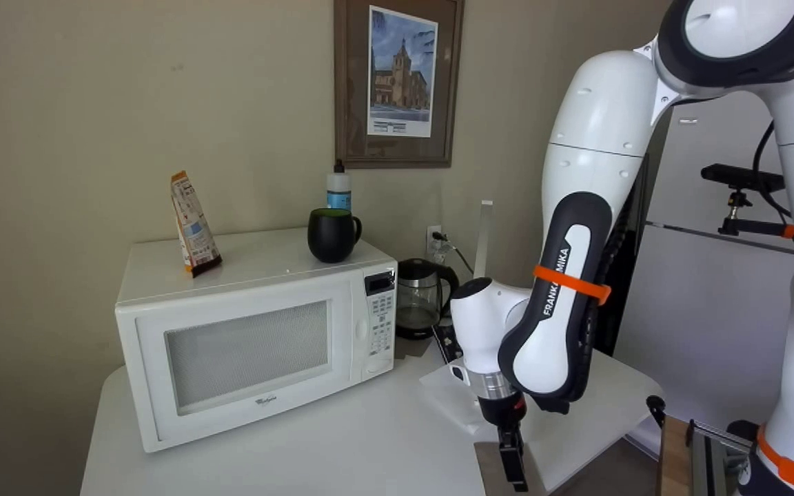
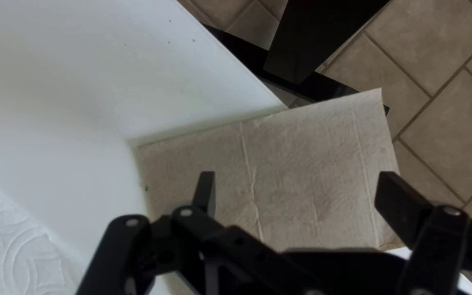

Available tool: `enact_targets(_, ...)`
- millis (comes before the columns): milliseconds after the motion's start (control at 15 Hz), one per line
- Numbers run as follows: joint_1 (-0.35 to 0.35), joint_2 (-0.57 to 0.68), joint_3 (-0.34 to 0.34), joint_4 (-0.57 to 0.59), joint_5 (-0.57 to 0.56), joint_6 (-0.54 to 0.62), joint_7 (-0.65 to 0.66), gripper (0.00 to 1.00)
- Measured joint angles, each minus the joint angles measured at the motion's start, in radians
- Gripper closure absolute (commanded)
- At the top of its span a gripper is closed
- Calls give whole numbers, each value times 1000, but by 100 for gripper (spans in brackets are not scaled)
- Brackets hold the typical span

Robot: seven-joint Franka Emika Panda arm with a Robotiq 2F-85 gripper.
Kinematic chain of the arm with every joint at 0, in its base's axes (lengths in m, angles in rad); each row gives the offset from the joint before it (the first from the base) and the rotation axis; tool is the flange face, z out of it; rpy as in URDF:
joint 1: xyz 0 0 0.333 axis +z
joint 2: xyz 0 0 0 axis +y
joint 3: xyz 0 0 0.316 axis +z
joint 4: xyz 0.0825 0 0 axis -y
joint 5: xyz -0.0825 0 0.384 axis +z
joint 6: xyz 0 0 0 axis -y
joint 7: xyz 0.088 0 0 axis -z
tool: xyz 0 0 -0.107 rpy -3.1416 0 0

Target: Move the brown paper to the right

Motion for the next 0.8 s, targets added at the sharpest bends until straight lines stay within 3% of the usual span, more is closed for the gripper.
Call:
enact_targets(400,12,55,-58,33,-69,-10,43,0)
enact_targets(733,12,112,-64,94,-84,-9,37,0)
enact_targets(800,12,125,-60,110,-84,-9,33,8)
